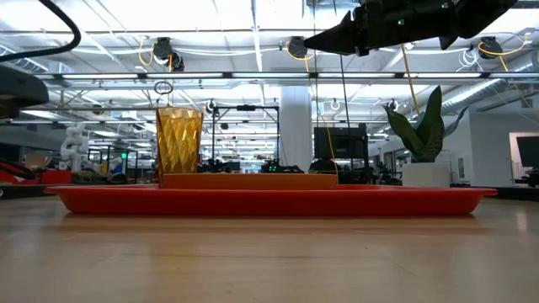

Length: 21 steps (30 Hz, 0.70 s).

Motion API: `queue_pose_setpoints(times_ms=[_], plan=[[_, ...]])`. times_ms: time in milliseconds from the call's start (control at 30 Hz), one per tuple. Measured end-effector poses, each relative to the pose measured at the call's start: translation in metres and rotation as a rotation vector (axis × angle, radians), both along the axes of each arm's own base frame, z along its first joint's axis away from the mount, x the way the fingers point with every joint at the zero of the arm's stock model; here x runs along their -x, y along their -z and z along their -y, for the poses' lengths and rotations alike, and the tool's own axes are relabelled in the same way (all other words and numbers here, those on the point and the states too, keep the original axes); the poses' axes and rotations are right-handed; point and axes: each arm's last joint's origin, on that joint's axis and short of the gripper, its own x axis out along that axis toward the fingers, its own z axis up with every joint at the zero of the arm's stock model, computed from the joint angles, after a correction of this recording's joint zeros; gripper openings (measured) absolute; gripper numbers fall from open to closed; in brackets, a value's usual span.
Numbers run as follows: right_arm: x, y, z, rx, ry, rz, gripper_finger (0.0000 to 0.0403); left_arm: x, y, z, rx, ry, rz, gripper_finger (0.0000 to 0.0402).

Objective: Pick and place plate/cup/fork/spoon on tray
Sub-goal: Put the yellow spoon on the red tray to the right of the pink fork

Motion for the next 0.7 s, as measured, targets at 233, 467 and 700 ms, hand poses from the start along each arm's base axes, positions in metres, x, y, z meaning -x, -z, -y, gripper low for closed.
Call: queue_pose_setpoints(times_ms=[233,467,700], plan=[[0.0000,0.0000,0.0000,0.000,0.000,0.000,0.0000,0.0000,0.0005,-0.0005,-0.027,0.061,0.006,0.0087],[0.0000,-0.0001,0.0000,0.000,0.000,0.001,0.0000,0.0019,0.0009,-0.0025,-0.052,0.077,-0.017,0.0043],[0.0000,-0.0001,-0.0001,0.000,0.000,0.001,0.0000,0.0025,0.0014,-0.0064,-0.121,0.116,-0.006,0.0018]])
